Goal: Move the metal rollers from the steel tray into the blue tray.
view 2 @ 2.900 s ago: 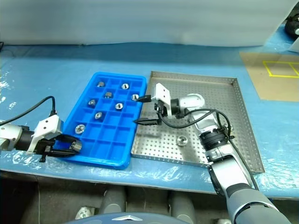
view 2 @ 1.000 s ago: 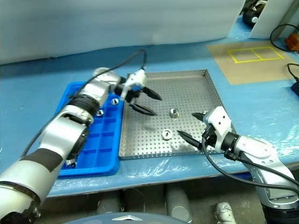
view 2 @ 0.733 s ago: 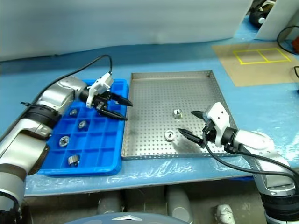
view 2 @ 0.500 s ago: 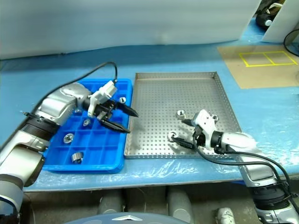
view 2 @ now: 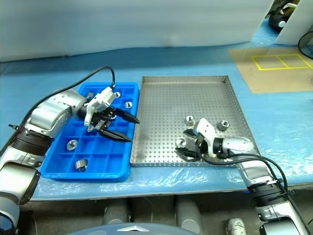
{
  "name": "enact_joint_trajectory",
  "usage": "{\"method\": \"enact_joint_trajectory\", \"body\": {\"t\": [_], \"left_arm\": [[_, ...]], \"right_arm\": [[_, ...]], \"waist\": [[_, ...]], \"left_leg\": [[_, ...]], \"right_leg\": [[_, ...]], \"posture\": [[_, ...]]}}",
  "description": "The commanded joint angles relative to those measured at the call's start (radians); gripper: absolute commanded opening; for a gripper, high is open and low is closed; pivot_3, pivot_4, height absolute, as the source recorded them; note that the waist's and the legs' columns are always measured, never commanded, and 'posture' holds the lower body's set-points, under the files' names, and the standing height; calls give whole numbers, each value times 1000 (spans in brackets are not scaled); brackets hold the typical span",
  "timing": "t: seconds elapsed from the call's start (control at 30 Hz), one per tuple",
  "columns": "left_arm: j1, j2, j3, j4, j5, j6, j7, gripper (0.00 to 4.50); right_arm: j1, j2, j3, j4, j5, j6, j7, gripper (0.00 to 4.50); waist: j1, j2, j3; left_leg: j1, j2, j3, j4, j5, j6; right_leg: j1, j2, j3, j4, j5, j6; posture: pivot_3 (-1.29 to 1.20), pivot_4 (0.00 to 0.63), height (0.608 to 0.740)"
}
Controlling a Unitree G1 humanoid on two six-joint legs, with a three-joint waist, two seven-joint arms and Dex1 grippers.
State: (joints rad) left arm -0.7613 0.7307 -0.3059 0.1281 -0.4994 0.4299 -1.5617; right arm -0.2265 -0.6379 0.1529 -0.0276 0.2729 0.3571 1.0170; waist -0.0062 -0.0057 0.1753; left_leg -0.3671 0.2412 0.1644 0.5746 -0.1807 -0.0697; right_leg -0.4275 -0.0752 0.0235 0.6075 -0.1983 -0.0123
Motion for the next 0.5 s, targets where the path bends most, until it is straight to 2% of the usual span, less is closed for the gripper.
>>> {"method": "enact_joint_trajectory", "body": {"t": [0.03,0.3,0.43,0.47,0.5], "left_arm": [[6,8,39,-33,10,8,1,3671],[14,5,49,-36,45,-4,0,3671],[14,4,53,-36,52,-4,-2,3705],[14,2,54,-36,53,-4,-2,3705],[13,0,55,-36,55,-5,0,3705]], "right_arm": [[4,-4,16,4,-16,-23,20,4500],[5,0,18,108,-76,-114,15,4500],[-8,10,7,128,-82,-142,-5,3613],[-13,13,4,131,-78,-149,-3,3613],[-16,13,3,132,-75,-154,2,3340]], "waist": [[2,0,0],[4,0,0],[4,0,0],[3,0,0],[3,0,0]], "left_leg": [[0,0,0,0,0,0],[1,0,0,-1,0,0],[1,0,0,-1,0,0],[1,0,0,0,0,-1],[1,0,0,0,0,-1]], "right_leg": [[0,0,0,0,0,0],[0,0,0,0,0,0],[0,0,0,1,0,0],[0,0,0,1,0,0],[0,0,0,1,0,0]], "posture": [[-268,150,740],[-263,150,740],[-262,150,740],[-261,150,740],[-261,150,740]]}}
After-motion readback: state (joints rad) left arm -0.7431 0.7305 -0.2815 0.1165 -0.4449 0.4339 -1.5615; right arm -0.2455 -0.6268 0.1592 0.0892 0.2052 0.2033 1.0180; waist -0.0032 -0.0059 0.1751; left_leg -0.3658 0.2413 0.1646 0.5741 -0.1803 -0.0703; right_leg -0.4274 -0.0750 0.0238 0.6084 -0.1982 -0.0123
